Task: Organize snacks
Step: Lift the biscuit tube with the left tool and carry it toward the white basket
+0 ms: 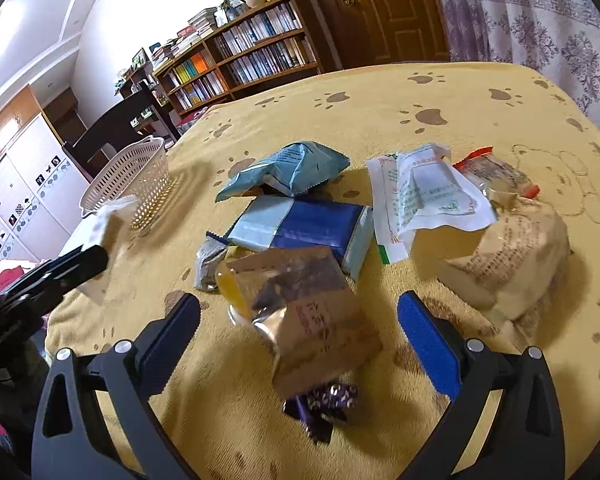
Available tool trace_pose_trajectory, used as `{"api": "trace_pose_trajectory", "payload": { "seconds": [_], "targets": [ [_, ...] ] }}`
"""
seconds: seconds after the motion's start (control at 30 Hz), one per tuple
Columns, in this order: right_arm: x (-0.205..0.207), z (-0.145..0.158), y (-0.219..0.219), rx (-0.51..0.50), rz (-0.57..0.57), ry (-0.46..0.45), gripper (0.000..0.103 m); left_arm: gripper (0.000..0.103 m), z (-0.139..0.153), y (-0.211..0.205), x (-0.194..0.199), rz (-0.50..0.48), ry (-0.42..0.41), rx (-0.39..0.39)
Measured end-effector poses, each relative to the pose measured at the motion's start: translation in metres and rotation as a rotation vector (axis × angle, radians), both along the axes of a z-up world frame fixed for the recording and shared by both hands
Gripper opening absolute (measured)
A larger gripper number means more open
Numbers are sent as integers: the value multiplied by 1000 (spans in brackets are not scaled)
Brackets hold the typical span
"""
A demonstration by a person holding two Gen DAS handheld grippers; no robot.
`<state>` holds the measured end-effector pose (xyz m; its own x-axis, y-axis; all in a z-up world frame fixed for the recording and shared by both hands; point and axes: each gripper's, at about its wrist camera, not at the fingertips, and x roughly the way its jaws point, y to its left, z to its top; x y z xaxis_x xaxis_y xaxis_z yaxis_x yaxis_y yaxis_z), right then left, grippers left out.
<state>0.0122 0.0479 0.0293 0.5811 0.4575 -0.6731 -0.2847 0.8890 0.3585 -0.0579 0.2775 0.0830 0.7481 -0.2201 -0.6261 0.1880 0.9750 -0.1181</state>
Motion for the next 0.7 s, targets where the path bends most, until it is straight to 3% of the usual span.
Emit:
{"api": "trace_pose_trajectory", "payload": {
  "seconds": [0.13,0.37,0.7],
  "targets": [
    [8,-9,3,4,24,22,93,28,1,0,-1,-1,-2,2],
    [11,-18,4,7,51,61,64,28,2,2,-2,6,-5,0],
    [2,-8,-5,27,60,54,50,28,11,10,-4,33,-28,-7]
  ]
}}
